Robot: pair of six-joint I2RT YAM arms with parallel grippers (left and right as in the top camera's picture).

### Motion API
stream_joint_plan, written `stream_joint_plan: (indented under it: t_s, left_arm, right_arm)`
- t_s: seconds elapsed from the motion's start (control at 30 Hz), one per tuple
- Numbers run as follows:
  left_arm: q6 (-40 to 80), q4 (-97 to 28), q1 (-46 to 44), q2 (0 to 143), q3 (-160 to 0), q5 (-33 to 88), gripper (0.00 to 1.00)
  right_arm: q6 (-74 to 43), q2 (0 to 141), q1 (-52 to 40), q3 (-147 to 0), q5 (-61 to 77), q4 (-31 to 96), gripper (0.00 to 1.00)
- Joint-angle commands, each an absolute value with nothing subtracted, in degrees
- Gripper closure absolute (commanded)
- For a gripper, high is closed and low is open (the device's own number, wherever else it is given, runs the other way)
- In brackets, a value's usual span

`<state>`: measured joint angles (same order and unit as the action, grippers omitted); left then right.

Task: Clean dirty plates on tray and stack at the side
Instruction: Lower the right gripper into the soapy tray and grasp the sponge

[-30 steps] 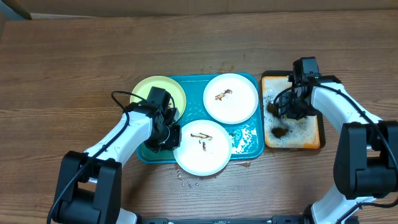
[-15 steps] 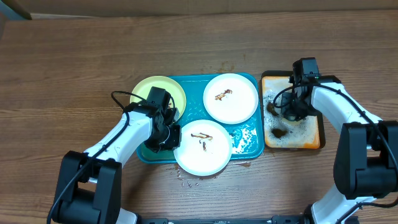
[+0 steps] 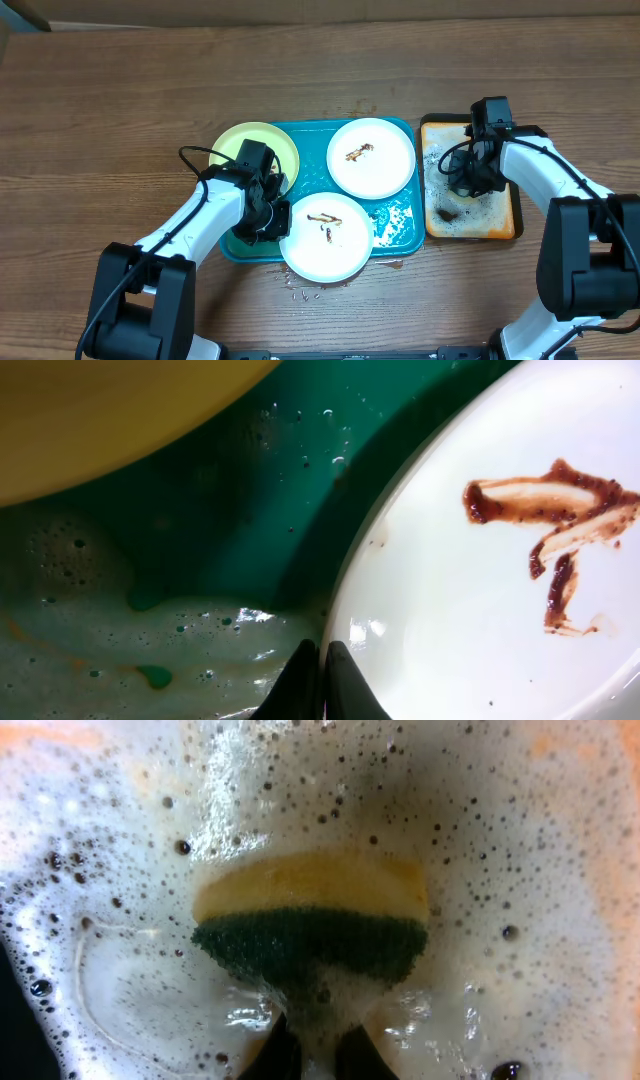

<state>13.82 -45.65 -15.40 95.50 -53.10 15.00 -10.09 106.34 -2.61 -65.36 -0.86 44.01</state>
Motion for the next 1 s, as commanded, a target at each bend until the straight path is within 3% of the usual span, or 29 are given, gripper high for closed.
stream_joint_plan:
  t_s: [0.0, 0.43, 0.6, 0.97]
  left_arm:
    - [14.9, -45.8, -15.8, 96.0, -54.3, 15.1, 0.96]
    - [14.9, -45.4, -15.8, 96.0, -54.3, 15.1, 0.96]
    - [14.9, -45.0, -15.8, 96.0, -54.3, 15.1, 0.96]
    - [14.9, -45.0, -15.8, 96.0, -54.3, 15.1, 0.96]
  right_arm:
    - [-11.2, 105.1, -2.5, -67.2, 0.2, 46.6, 0.96]
    - [-11.2, 94.1, -2.6, -75.7, 12.4, 56.2, 0.96]
    - [-18.0, 93.9, -2.6, -75.2, 3.9, 59.7, 0.96]
    - [-16.1, 93.9, -2.6, -75.2, 5.7, 58.7, 0.96]
